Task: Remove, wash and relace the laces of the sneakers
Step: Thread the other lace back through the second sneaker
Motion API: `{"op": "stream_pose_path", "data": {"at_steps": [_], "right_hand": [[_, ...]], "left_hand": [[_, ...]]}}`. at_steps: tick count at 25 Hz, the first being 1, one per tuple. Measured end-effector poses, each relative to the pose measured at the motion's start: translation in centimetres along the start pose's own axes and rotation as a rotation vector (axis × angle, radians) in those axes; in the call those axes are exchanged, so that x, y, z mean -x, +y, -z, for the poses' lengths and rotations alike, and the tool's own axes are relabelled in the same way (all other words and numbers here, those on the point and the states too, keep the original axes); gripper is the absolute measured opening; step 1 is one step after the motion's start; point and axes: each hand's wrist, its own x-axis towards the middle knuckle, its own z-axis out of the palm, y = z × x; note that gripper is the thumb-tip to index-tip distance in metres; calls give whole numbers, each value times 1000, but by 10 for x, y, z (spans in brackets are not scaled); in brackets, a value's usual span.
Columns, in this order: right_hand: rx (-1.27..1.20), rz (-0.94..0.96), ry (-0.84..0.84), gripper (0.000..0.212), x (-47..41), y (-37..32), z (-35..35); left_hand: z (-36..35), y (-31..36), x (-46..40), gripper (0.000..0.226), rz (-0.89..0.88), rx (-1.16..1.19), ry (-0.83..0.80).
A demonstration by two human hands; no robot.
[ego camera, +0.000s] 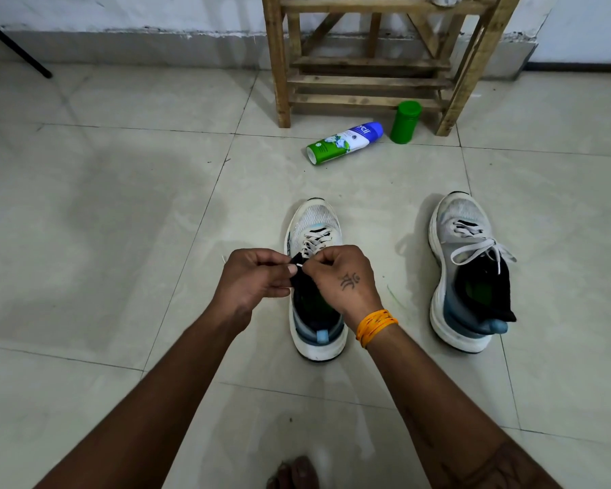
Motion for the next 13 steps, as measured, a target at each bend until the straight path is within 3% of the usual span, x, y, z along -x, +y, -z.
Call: {"op": "stream_pose_path", "data": {"at_steps": [6, 13], "right_hand": [[-82, -105, -8, 19, -5, 1, 0], [-145, -221, -105, 34, -15, -8, 4]], "left_hand": [[0, 3, 2, 7, -100, -126, -27], [-1, 7, 2, 14, -330, -426, 0]]}}
